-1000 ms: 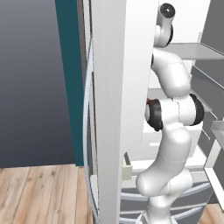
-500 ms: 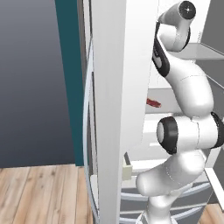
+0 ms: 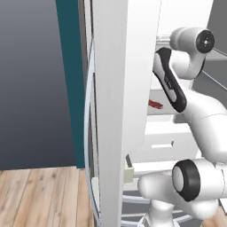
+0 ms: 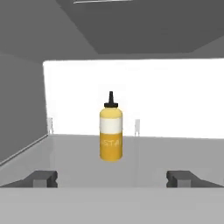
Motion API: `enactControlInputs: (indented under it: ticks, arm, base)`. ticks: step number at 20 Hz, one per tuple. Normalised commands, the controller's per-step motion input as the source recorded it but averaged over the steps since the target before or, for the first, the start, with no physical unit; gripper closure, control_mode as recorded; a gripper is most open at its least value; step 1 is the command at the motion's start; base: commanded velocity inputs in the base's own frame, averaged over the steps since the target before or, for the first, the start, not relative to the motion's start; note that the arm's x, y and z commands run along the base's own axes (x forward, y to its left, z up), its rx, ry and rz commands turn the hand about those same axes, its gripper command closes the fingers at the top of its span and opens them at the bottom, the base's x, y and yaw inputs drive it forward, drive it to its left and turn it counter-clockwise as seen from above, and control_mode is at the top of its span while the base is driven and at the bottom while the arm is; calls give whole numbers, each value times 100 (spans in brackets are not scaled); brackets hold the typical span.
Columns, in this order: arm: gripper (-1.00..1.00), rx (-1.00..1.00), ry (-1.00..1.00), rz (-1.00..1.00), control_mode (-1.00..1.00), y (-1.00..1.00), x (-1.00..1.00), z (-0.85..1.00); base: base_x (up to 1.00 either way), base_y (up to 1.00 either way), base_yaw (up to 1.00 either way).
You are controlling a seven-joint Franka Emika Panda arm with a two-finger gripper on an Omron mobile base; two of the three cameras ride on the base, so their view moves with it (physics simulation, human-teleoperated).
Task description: Place the mustard and condiment bottle from the counter to the top shelf of the fridge. If the existing items in the fridge are on the top shelf, move them to other shelves.
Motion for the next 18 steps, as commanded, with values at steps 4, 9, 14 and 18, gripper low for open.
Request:
enactControlInputs:
  ticks: [4, 9, 14, 18]
  arm:
    - [-100, -9, 0, 0, -100, 1, -100, 4]
    - [-100, -9, 3, 0, -100, 0, -100, 0]
    - [-100, -8, 9, 0, -100, 0, -100, 0]
    - [-100, -11, 14, 0, -100, 0, -100, -2]
  base:
    - [0, 0, 0]
    - [0, 0, 0]
    - [0, 0, 0]
    - [0, 0, 0]
